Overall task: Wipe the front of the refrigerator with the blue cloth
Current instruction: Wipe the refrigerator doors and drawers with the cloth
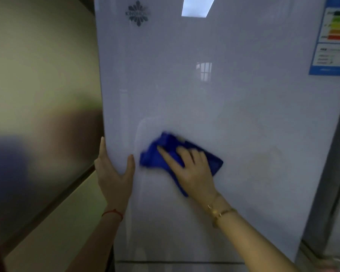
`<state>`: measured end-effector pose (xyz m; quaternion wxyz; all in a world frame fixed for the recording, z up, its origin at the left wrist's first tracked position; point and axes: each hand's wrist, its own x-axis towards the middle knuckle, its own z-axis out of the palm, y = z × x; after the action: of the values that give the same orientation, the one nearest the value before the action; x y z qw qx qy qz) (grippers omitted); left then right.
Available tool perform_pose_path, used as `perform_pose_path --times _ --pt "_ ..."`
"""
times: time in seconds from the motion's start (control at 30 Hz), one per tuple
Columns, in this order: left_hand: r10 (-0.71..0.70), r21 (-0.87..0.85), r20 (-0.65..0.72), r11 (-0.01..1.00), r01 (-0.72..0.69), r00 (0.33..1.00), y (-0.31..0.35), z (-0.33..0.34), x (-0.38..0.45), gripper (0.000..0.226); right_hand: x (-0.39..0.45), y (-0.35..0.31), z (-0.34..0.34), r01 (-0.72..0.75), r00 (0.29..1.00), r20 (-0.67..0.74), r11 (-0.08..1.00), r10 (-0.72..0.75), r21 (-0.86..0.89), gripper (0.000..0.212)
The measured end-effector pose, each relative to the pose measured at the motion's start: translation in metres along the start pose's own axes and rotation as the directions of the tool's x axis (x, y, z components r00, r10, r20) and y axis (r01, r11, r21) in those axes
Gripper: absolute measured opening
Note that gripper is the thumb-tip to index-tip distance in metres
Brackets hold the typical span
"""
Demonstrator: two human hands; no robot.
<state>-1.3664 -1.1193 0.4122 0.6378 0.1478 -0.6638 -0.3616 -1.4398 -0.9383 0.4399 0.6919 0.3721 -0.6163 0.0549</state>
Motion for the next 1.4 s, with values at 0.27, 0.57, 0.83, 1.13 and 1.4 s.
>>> perform_pose_path --times 0.27,0.57,0.83,1.13,1.4 --pt "0.006 0.004 0.0 1.0 -0.006 1.0 0.002 0.0 0.0 0.082 0.098 0.095 -0.012 -0.576 0.791 -0.217 0.816 0.572 0.053 0.042" --pt "0.009 -0.022 0.012 1.0 -0.009 1.0 0.001 -0.001 0.0 0.085 0.008 0.025 -0.007 -0.027 0.999 0.033 1.0 0.027 0.001 0.056" --pt "0.005 -0.02 0.008 1.0 -0.005 1.0 0.002 -0.001 0.0 0.083 0.153 0.078 0.0 -0.501 0.838 -0.23 0.865 0.496 0.039 0.04" --pt "0.001 -0.009 -0.005 1.0 -0.002 1.0 0.002 -0.001 -0.002 0.081 -0.083 0.027 -0.023 -0.393 0.919 0.025 0.92 0.393 0.002 0.075" --pt "0.01 0.007 -0.028 1.0 -0.01 1.0 0.002 0.002 -0.004 0.079 -0.041 0.11 -0.035 -0.742 0.636 -0.195 0.662 0.746 0.111 0.042"
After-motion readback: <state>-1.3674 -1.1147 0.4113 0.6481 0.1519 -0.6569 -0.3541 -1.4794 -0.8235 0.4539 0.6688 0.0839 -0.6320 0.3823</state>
